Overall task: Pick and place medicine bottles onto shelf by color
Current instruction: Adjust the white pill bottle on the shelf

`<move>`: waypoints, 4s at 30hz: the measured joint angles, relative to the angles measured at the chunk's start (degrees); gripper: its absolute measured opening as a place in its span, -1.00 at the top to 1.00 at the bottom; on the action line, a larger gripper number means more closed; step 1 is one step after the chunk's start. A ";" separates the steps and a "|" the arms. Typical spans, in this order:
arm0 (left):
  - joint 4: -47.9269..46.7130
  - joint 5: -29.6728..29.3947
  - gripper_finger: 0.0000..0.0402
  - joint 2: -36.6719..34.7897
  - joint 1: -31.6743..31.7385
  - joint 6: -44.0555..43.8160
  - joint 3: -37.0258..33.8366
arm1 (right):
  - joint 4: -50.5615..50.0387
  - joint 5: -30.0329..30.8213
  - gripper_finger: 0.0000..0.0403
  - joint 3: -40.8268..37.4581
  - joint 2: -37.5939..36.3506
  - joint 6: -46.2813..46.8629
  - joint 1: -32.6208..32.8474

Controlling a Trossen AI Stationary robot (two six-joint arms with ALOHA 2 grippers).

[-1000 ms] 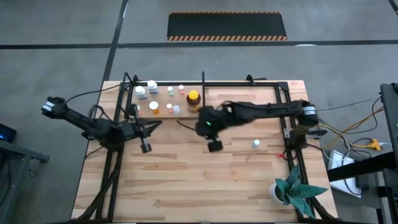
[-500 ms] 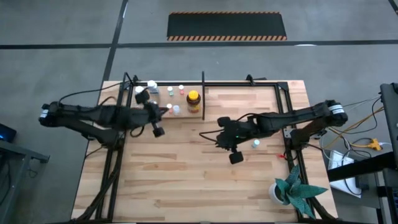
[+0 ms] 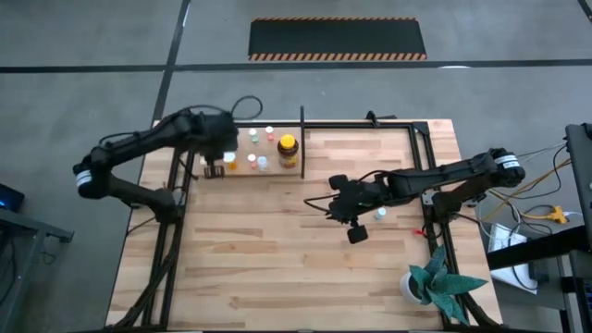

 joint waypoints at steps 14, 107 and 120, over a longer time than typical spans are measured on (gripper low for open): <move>6.91 5.81 1.00 7.98 19.83 13.31 -5.41 | 1.84 0.00 0.84 -1.79 0.99 0.21 0.00; 11.40 2.42 1.00 8.44 27.80 15.82 -6.35 | 3.30 0.04 0.84 -1.93 1.03 0.22 -0.01; 13.92 -5.34 1.00 14.92 27.89 15.89 -6.34 | 3.28 0.02 0.84 -1.97 1.03 0.39 -0.02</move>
